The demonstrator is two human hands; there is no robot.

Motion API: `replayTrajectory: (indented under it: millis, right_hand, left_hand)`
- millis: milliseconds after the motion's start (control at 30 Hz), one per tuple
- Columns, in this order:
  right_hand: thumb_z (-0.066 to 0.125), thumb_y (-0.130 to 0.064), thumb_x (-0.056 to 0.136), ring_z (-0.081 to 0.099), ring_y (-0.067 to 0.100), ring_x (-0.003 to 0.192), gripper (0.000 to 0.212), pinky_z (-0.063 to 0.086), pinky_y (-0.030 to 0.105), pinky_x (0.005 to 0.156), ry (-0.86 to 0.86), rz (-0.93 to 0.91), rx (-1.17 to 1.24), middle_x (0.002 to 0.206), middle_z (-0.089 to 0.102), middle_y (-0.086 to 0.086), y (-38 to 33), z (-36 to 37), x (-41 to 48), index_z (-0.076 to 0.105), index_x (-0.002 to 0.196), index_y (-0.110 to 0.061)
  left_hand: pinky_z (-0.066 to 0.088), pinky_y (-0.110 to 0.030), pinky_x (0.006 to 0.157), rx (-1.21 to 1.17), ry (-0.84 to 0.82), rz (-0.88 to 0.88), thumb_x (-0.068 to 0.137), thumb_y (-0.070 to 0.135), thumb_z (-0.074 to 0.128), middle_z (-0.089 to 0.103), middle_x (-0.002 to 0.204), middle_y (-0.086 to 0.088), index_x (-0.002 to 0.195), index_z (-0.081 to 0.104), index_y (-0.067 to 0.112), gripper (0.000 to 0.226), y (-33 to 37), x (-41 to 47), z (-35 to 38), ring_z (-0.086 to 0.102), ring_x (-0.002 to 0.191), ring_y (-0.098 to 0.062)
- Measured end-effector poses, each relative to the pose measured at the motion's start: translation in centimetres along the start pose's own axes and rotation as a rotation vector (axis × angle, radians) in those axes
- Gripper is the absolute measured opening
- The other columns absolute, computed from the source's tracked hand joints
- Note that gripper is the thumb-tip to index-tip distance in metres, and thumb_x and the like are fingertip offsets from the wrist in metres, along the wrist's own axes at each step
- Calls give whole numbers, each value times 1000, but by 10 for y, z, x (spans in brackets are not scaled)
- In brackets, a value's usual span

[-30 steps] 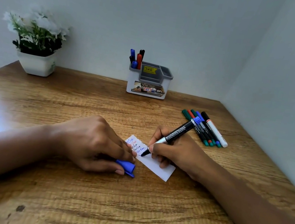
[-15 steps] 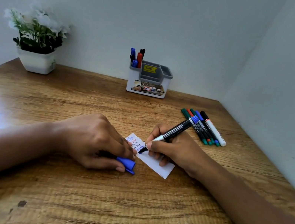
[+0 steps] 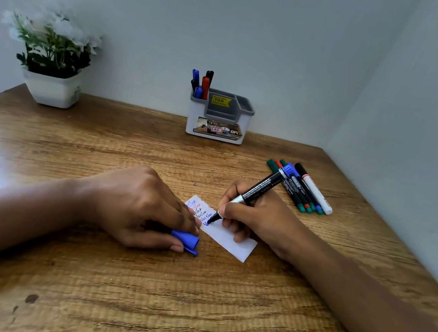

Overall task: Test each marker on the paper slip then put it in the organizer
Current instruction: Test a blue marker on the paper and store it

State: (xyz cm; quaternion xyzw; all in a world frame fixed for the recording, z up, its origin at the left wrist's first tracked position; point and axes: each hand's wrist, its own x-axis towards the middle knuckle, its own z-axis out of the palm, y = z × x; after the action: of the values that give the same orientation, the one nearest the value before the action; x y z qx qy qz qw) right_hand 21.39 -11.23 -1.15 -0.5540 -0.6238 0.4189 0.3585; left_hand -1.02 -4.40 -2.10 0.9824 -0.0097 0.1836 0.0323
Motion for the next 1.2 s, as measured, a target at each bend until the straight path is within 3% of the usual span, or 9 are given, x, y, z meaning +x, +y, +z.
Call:
replayTrajectory:
  millis: [1200]
  right_hand:
    - [60, -5, 83, 51, 8, 49, 1, 48, 21, 41, 85, 20, 34, 60, 56, 7, 4, 2, 4, 60, 83, -4]
  left_hand:
    - [59, -28, 75, 1, 0, 4, 90, 36, 65, 73, 108, 5, 108, 74, 15, 28, 0, 0, 0, 65, 107, -3]
